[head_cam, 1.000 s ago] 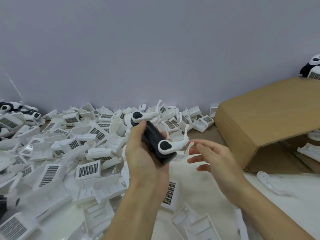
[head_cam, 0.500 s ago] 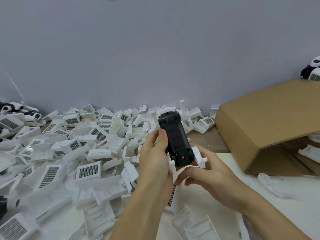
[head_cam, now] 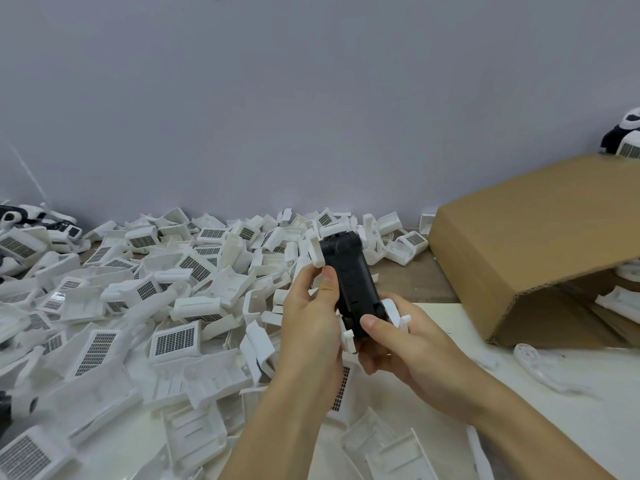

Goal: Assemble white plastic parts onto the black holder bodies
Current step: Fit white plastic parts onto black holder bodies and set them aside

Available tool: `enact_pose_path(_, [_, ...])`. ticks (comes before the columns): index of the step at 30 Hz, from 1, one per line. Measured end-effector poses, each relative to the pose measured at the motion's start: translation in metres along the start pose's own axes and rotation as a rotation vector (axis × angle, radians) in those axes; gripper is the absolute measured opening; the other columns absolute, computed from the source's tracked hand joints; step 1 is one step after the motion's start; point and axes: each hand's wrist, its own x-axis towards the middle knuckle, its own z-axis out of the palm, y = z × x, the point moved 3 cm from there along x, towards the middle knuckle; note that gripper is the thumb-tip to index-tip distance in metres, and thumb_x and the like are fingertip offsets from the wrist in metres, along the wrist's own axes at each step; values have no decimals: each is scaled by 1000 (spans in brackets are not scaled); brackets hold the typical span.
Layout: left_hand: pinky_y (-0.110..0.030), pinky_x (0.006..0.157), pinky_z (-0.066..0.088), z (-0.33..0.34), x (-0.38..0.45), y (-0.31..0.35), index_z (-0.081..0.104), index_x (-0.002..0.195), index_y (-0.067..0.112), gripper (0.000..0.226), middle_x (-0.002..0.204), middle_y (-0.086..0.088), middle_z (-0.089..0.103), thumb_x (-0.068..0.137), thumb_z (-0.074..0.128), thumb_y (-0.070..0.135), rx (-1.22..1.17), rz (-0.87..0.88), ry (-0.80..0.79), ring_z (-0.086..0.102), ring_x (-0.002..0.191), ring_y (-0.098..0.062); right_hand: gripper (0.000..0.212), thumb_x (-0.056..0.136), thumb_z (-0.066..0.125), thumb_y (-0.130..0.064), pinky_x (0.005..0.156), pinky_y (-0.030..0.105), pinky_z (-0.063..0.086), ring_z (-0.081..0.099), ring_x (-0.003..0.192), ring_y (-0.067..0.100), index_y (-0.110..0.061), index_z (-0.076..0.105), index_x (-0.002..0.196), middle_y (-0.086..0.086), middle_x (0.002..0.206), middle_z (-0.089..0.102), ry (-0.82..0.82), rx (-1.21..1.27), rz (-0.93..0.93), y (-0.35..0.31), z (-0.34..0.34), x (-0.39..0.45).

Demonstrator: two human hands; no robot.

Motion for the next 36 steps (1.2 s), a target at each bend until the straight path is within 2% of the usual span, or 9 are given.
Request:
enact_pose_path(8, [-38,61,44,0,0,0,68,102,23,19,79,-8,70,103,53,34,19,17,3,61,76,-31,28,79,56,-24,71,35,49,62,65,20,-15,63,105,5,79,70,1,-40,13,3,-2,1])
enact_pose_path(14, [-49,76,41,1,-2,0,68,97,27,21,89,-12,70,106,50,32,84,57,-5,58,80,-33,28,81,54,-29,70,32,51,63,64,16,-22,63,106,-3,73,68,35,-139,-9,2,-2,-1])
enact_pose_path(21, [-47,72,45,1,-2,1,69,86,33,27,83,-5,73,105,50,33,75,71,-4,64,80,-29,33,82,59,-40,68,32,50,62,63,17,-23,63,111,-3,74,69,55,-105,-6,0,0,0])
enact_pose_path(27, [-49,76,44,1,-2,0,68,92,31,21,87,-10,74,105,51,33,70,50,15,63,81,-31,35,82,59,-34,63,26,49,57,63,16,-21,62,114,-1,75,67,44,-82,9,1,0,0])
enact_pose_path(30, [-57,81,46,1,-2,0,68,99,32,18,96,-12,74,105,51,34,57,46,7,63,88,-32,33,81,60,-30,62,28,48,56,64,17,-20,62,113,0,78,67,28,-45,13,1,0,0])
enact_pose_path(33, [-50,76,43,1,-2,1,69,95,34,21,80,-4,73,105,51,35,74,65,11,63,80,-31,34,79,59,-27,63,26,48,57,65,16,-22,62,112,-2,77,68,6,-55,10,1,-1,0])
enact_pose_path(36, [-50,76,42,1,-3,2,69,95,32,21,77,-3,72,105,50,34,78,73,13,62,78,-31,36,77,57,-27,65,24,49,59,65,14,-23,61,113,-1,77,69,1,-90,22,1,-1,-1])
